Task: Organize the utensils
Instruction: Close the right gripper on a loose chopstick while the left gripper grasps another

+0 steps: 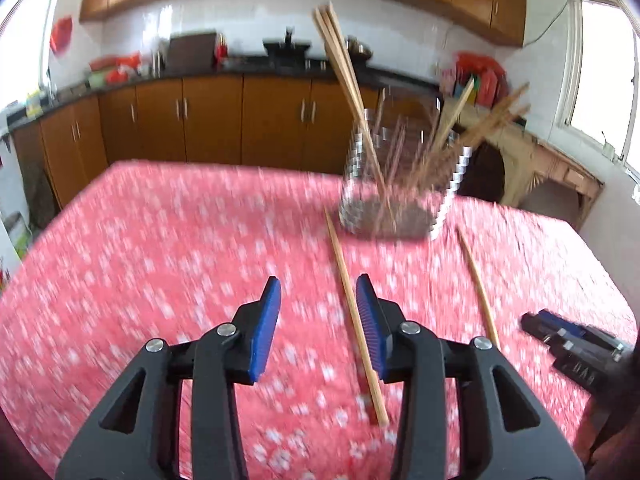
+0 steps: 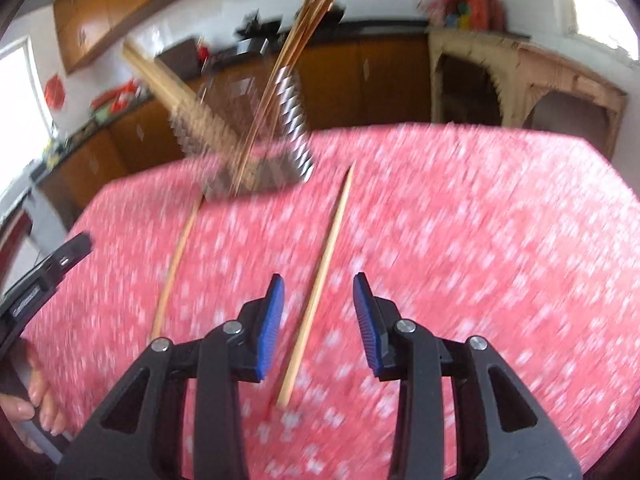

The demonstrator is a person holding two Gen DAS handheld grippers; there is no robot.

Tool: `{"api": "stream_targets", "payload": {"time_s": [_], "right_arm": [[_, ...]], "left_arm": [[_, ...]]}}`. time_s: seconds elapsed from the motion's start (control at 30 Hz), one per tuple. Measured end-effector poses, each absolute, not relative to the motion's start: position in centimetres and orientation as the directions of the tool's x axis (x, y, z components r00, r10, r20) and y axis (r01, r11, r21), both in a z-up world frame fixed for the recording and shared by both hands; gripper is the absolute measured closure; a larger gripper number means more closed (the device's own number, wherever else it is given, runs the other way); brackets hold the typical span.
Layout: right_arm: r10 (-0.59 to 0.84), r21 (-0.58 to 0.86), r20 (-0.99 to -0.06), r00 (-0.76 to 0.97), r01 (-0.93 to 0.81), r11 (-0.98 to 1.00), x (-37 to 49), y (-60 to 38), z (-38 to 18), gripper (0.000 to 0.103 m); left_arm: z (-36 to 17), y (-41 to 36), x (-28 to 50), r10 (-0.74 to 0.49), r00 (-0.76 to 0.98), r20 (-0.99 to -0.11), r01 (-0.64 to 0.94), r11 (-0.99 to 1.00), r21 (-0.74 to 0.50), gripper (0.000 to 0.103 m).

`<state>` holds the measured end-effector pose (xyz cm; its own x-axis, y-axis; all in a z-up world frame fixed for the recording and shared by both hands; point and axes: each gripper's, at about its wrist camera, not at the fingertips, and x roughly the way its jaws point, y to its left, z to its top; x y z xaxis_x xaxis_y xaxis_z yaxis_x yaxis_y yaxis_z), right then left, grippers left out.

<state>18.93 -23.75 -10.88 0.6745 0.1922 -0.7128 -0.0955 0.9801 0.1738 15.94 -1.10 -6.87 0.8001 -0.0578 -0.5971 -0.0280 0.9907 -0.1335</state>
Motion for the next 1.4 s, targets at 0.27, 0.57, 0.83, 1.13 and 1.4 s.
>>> {"api": "stream_targets", "payload": {"time_s": [0.27, 0.57, 0.83, 1.13, 1.4], "right_arm": [[0.126, 0.086, -0.761, 0.637, -0.093, 0.992, 19.6, -22.7, -13.1, 0.093], [0.019, 0.138, -0.769, 0.639, 0.137, 0.981, 23.6, -30.2, -13.1, 0.096], [-0.001, 0.132, -0.769, 0.639, 0.160, 0.978, 24.7, -32.3, -13.2, 0.096], [-0.049, 0.086, -0.767, 0.640, 0.178, 0.980, 27.0, -34.3, -13.3, 0.096], [-0.039, 0.104, -0.763, 0.645, 0.182, 0.978, 26.9, -34.6, -13.4, 0.095]], "left_arm": [[-9.4, -2.0, 16.1, -0.076, 0.746, -0.661, -0.015, 0.991, -0.131, 0.057], [-10.6, -4.2, 17.2, -0.093, 0.700, -0.708, 0.020, 0.994, -0.110, 0.057], [-12.0, -5.0, 19.3, -0.060, 0.643, -0.764, 0.019, 0.998, -0.063, 0.095], [-11.8, 3.8, 23.0, 0.109, 0.628, -0.771, -0.122, 0.992, 0.040, 0.096], [-11.7, 6.4, 22.9, 0.026, 0.638, -0.770, -0.073, 0.997, -0.027, 0.095]]}}
